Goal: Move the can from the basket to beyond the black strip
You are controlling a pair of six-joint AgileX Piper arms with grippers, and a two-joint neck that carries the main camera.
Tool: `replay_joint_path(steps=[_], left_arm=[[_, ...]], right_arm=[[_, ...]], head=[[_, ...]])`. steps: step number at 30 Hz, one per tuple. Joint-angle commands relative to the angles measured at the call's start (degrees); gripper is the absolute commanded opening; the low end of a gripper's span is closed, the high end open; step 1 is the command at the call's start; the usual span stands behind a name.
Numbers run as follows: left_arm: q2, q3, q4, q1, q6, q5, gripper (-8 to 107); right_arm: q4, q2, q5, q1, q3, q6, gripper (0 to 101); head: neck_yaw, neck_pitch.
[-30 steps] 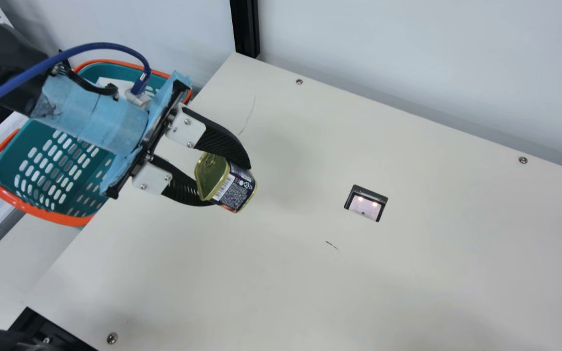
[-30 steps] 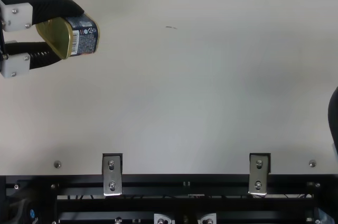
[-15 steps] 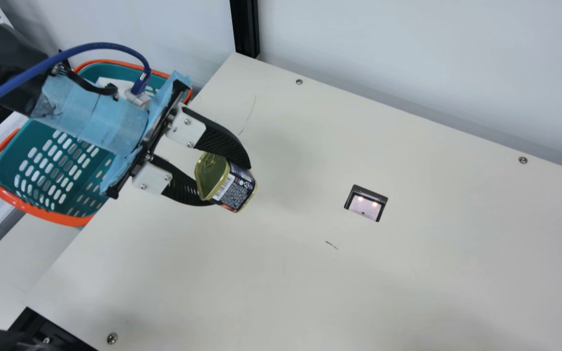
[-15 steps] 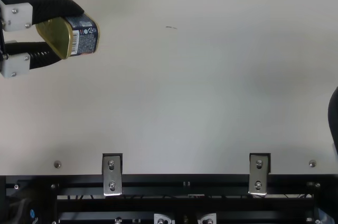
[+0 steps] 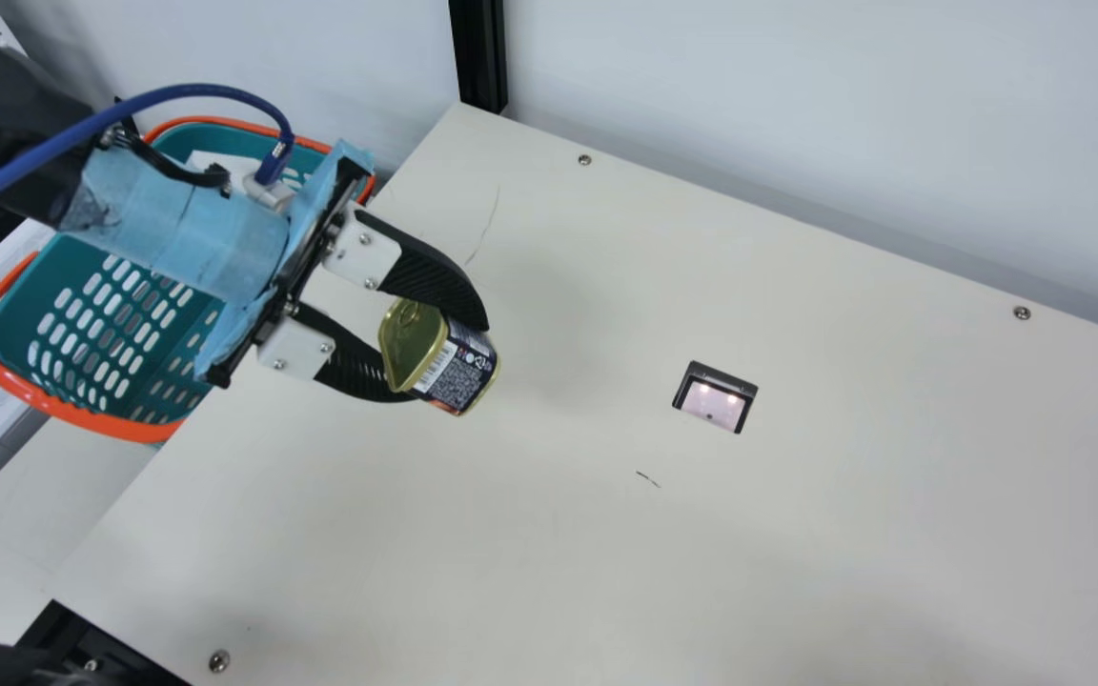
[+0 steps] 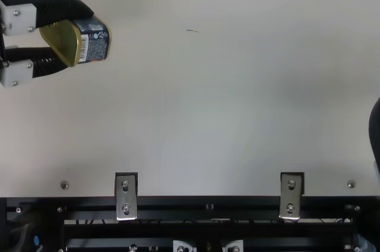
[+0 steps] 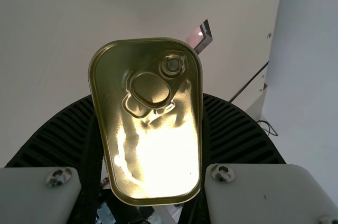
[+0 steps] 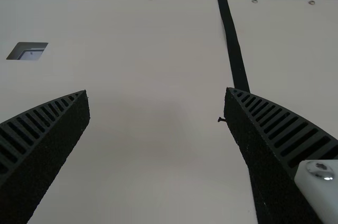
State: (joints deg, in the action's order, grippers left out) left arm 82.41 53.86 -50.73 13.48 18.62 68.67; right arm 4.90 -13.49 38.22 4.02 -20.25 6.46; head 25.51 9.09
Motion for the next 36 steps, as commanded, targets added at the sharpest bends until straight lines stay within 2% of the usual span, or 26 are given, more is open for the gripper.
replay_joint_path(steps=[1,6,12,22,23,27,36], left_arm=[[-0.51,0.05,1.24,-0.76,-0.02,-1.21,10],[-2.52,0.56,5.51,-4.05,0.47,-5.54,10],[-6.09,0.92,12.44,-9.77,1.85,-13.2,10],[-12.78,-1.37,29.02,-22.67,8.66,-27.71,10],[-12.09,-1.15,23.92,-19.86,7.01,-24.05,10],[-12.79,-1.39,28.43,-22.64,8.63,-27.65,10],[-12.79,-1.39,28.92,-22.64,8.63,-27.41,10]], right_arm=[[0.0,0.0,0.0,0.0,0.0,0.0,101],[0.0,0.0,0.0,0.0,0.0,0.0,101],[0.0,0.0,0.0,0.0,0.0,0.0,101],[0.0,0.0,0.0,0.0,0.0,0.0,101],[0.0,0.0,0.0,0.0,0.0,0.0,101],[0.0,0.0,0.0,0.0,0.0,0.0,101],[0.0,0.0,0.0,0.0,0.0,0.0,101]], head=[[1.05,1.91],[1.05,1.91],[1.05,1.91],[0.92,1.87],[0.59,1.8],[-3.14,1.23],[-11.99,-0.16]])
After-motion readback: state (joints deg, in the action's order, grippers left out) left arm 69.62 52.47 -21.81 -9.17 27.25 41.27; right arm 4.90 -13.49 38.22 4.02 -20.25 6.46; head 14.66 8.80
